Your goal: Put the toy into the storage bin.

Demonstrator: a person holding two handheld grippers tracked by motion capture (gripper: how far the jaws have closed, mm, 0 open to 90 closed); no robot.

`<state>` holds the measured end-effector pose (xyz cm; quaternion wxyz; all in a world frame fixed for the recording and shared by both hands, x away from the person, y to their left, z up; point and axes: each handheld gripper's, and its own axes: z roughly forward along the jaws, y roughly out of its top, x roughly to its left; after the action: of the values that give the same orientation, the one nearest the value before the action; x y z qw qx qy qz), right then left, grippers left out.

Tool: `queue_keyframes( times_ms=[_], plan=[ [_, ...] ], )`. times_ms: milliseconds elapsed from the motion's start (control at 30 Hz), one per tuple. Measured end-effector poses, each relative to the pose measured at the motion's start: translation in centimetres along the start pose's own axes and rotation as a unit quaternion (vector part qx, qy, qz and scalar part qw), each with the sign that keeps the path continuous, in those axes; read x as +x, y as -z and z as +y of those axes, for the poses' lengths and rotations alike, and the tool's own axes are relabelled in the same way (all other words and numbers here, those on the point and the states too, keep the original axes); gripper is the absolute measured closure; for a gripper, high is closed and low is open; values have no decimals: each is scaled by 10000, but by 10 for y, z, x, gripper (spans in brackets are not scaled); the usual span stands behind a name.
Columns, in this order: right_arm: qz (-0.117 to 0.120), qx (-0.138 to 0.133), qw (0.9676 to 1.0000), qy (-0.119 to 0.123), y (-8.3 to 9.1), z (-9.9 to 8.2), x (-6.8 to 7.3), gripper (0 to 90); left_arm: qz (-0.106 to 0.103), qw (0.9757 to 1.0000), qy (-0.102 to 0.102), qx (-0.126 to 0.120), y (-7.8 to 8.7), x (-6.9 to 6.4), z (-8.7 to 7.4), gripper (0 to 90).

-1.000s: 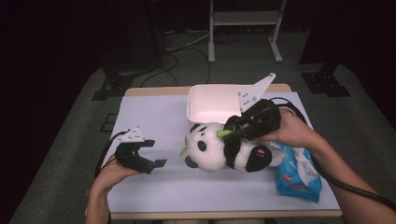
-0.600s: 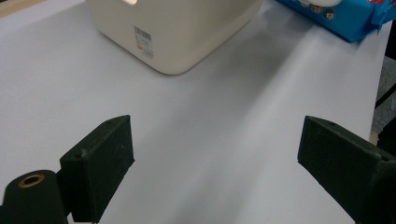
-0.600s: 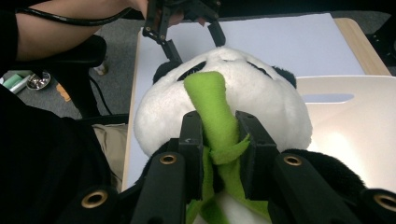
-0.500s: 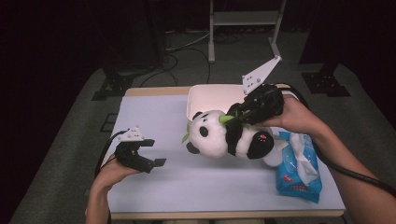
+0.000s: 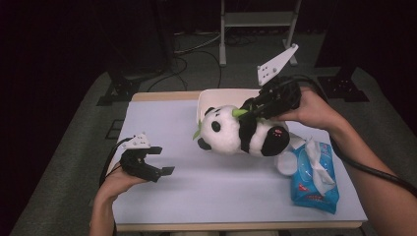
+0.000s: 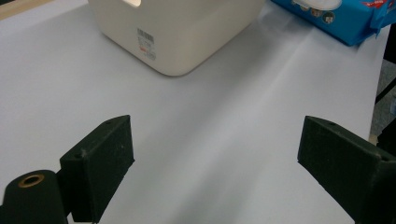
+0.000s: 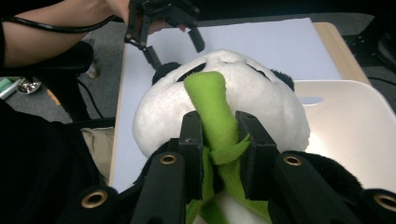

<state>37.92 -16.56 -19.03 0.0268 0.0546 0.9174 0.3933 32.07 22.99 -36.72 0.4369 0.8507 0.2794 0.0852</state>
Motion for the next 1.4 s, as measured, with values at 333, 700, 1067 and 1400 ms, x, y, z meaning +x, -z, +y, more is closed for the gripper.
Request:
queue_keyframes(
  times_ms=[333,700,1067,1400],
  plan=[
    [-204,-18,9998,-22,14,13,-25,727,-11,10000,62,-66,2,3,-1,97],
    [-283,91,9996,-40,10,19,-56,727,-12,9998,135,-120,6,4,-3,97],
    [-134,128,9996,-215,-8,9,-95,727,75,9996,202,-155,11,8,-6,97],
    [-37,224,9992,-344,-38,-6,-124,728,19,9998,206,-68,7,7,-7,97]
  ],
)
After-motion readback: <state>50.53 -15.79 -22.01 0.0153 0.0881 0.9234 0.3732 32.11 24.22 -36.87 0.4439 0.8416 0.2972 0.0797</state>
